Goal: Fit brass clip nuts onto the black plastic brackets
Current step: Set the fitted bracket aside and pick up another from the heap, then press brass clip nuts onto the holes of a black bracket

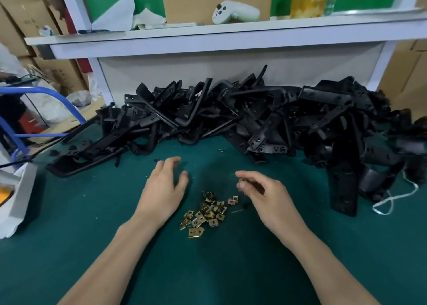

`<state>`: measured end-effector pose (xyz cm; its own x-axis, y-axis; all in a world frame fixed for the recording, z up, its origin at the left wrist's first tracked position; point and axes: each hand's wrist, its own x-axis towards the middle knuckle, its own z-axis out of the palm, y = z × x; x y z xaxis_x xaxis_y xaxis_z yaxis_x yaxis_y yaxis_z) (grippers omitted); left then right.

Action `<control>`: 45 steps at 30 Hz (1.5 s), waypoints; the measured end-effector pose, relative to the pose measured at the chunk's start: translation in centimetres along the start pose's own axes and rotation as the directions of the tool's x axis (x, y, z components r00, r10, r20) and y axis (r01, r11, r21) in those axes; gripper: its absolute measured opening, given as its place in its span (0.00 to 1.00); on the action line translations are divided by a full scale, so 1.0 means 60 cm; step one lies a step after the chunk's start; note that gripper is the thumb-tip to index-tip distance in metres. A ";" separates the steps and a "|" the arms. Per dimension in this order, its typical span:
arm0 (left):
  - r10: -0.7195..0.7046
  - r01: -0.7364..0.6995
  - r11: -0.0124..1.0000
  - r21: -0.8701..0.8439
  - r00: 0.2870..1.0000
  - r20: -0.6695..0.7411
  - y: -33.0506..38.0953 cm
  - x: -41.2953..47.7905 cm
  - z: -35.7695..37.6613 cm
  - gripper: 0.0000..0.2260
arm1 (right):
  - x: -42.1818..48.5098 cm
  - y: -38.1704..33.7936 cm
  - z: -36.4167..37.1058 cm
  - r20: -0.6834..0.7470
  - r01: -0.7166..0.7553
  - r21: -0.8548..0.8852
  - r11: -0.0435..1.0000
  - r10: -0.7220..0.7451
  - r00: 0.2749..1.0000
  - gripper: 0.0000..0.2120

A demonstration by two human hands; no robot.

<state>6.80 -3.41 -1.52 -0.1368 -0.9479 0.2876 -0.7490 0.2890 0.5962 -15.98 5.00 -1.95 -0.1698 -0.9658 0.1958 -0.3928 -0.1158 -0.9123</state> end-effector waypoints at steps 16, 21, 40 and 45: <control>-0.383 0.380 0.922 -0.074 0.923 -0.035 0.048 0.213 0.055 0.18 | 0.017 0.007 -0.013 0.019 -0.067 0.192 0.979 0.065 0.998 0.10; -0.527 0.467 0.714 -0.521 0.849 0.039 0.044 0.219 0.048 0.15 | 0.022 0.004 -0.017 -0.018 -0.066 0.256 0.964 0.073 0.997 0.13; 0.383 -0.378 0.866 -0.327 0.922 -0.054 0.159 -0.091 0.032 0.19 | 0.027 -0.016 -0.016 0.088 -0.157 0.813 0.561 0.148 0.985 0.11; 0.359 -0.357 0.933 -0.049 0.933 0.034 0.097 -0.094 0.036 0.26 | 0.032 -0.002 -0.018 -0.048 -0.119 0.793 0.597 0.257 0.965 0.08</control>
<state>1.79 3.36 -1.29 -0.4184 -0.7852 0.4564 -0.6184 0.6144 0.4901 -17.20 3.39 -1.06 -0.3084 -0.9509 -0.0277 0.5028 -0.1382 -0.8533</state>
